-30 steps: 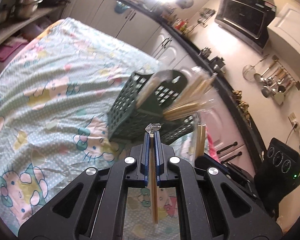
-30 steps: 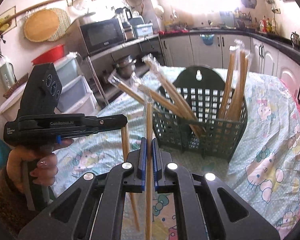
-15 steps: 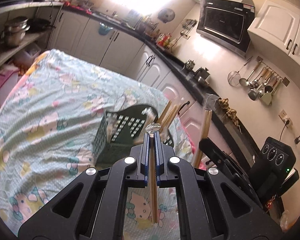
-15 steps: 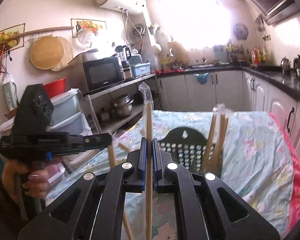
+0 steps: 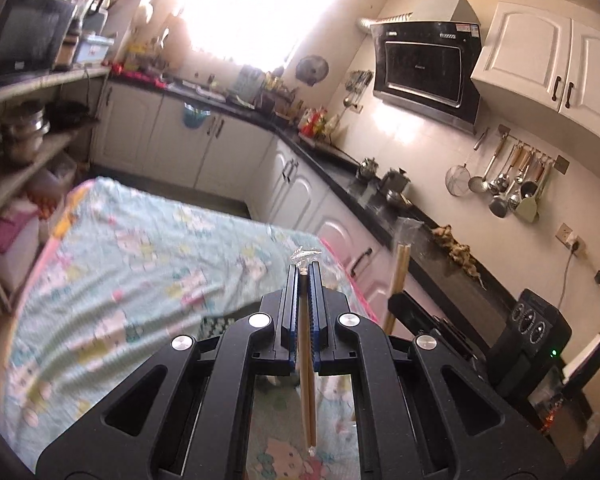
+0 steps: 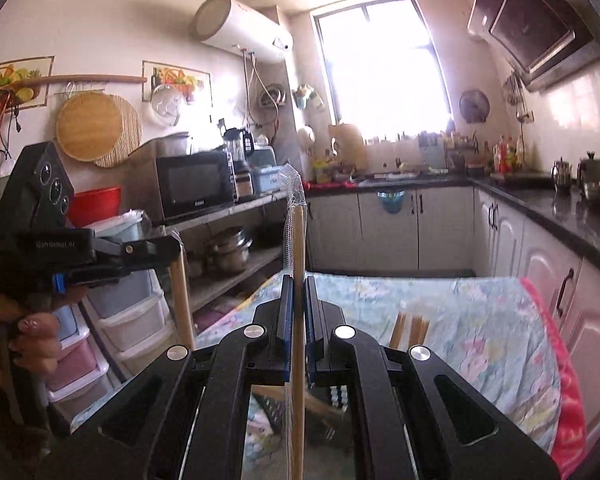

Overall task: Organize utensils
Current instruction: 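Lift the held chopsticks with both grippers and carry them above the basket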

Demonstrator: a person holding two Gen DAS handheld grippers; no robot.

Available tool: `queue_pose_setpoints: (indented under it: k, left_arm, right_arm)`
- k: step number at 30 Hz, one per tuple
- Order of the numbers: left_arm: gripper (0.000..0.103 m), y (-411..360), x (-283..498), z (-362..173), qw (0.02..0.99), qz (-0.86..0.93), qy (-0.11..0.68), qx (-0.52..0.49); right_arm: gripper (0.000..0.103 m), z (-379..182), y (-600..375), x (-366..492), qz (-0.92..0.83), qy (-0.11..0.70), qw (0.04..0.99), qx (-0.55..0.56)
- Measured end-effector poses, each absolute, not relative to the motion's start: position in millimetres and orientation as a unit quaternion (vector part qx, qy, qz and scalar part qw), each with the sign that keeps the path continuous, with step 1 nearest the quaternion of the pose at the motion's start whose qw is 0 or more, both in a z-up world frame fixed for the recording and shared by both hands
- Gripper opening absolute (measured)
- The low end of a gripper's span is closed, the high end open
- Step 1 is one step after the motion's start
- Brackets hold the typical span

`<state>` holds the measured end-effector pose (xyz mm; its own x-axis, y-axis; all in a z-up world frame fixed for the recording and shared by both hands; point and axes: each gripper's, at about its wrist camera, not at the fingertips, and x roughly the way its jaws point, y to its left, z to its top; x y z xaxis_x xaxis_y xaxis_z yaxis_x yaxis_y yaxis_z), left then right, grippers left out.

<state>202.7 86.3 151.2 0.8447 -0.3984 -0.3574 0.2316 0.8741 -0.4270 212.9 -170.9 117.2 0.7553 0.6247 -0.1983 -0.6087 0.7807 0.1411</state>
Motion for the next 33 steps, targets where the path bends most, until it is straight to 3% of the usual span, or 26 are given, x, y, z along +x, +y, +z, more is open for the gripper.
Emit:
queue_pose_setpoints:
  k: [19, 33]
  left_arm:
    - [0.002, 88, 227, 232, 0.979, -0.110, 0.123, -0.118]
    - [0.002, 90, 260, 173, 0.982, -0.059, 0.135, -0.115]
  right_arm:
    - [0.006, 167, -168, 235, 0.315, 0.002, 0.949, 0.029]
    - [0.006, 123, -157, 271, 0.272, 0.012, 0.962, 0.009]
